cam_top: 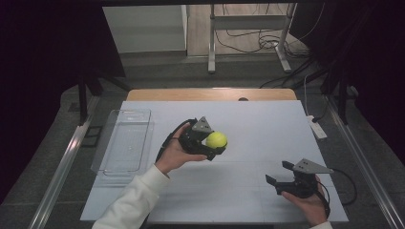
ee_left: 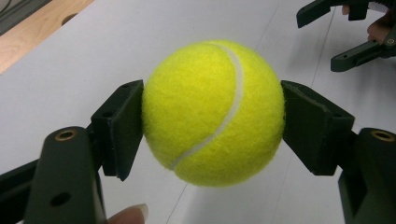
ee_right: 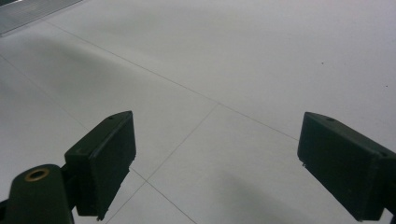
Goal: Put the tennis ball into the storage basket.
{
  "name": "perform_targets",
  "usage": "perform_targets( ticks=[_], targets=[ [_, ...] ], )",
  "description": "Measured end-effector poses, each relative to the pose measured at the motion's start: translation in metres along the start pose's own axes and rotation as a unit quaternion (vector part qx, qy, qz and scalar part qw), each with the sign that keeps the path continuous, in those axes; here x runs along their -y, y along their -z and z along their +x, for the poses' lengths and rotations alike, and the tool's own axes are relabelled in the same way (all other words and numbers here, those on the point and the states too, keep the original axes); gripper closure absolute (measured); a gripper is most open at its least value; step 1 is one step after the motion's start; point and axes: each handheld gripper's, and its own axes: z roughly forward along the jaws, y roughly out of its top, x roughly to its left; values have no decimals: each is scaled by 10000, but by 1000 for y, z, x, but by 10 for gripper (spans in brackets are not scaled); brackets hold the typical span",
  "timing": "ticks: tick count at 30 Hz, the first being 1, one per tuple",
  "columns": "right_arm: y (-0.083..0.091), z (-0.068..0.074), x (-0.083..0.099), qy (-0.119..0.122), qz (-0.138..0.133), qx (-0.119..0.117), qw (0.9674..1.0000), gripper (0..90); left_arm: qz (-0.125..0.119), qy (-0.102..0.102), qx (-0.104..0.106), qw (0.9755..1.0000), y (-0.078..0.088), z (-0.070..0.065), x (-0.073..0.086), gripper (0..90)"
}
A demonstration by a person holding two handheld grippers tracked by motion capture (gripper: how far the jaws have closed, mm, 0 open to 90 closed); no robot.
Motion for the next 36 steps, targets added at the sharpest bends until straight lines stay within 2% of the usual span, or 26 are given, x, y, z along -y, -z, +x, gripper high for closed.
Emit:
perform_targets(
  ticks=[12,27,36],
  targets=[
    [0,0,0,16,20,16,10000,116,-186,154,-90,9997,12,4,11,270],
    [0,0,0,-3,16,19,10000,116,-211,358,-179,9990,20,10,26,270],
    [0,0,0,6,19,24,10000,116,-235,346,-228,9989,24,10,30,270]
  ],
)
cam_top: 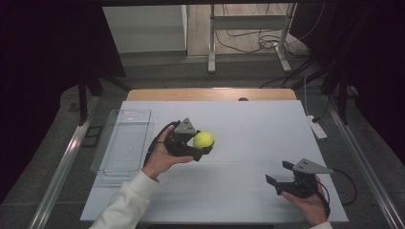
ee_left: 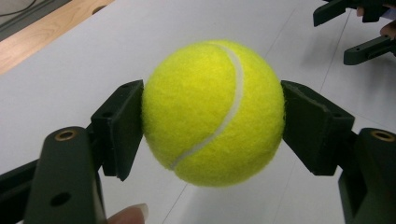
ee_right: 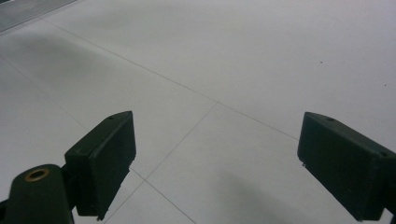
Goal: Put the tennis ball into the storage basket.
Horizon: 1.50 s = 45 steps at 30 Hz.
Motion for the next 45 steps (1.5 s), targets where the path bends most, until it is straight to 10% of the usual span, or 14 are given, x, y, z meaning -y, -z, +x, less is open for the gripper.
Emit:
perform_targets(
  ticks=[45],
  targets=[
    [1,1,1,21,7,13,10000,116,-181,304,-282,9990,27,16,23,270]
  ],
)
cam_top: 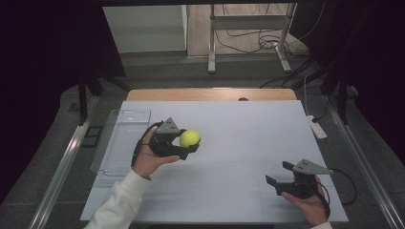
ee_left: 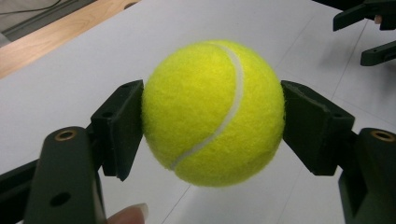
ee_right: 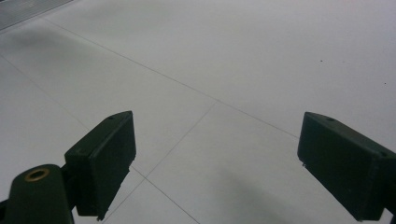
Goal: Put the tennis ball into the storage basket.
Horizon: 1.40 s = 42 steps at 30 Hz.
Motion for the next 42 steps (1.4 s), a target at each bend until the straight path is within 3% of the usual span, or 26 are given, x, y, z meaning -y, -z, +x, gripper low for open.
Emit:
perform_targets(
  ticks=[42],
  targets=[
    [0,0,0,-16,5,2,10000,117,-141,254,-328,9990,28,21,17,269]
  ],
)
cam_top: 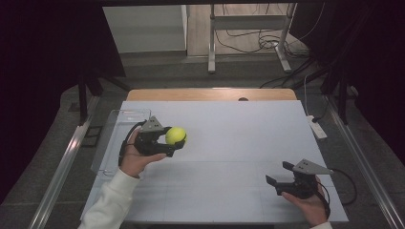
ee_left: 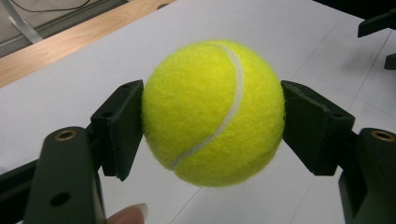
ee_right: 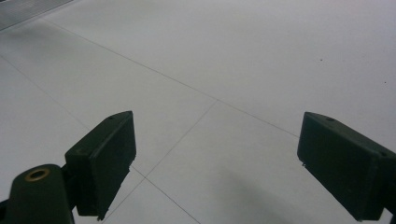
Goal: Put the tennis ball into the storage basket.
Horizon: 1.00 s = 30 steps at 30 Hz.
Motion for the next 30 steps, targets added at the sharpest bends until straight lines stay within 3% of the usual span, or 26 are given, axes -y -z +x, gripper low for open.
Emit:
perform_targets(
  ticks=[30],
  targets=[
    [0,0,0,14,17,14,10000,118,-131,177,-215,9995,18,13,11,269]
  ],
)
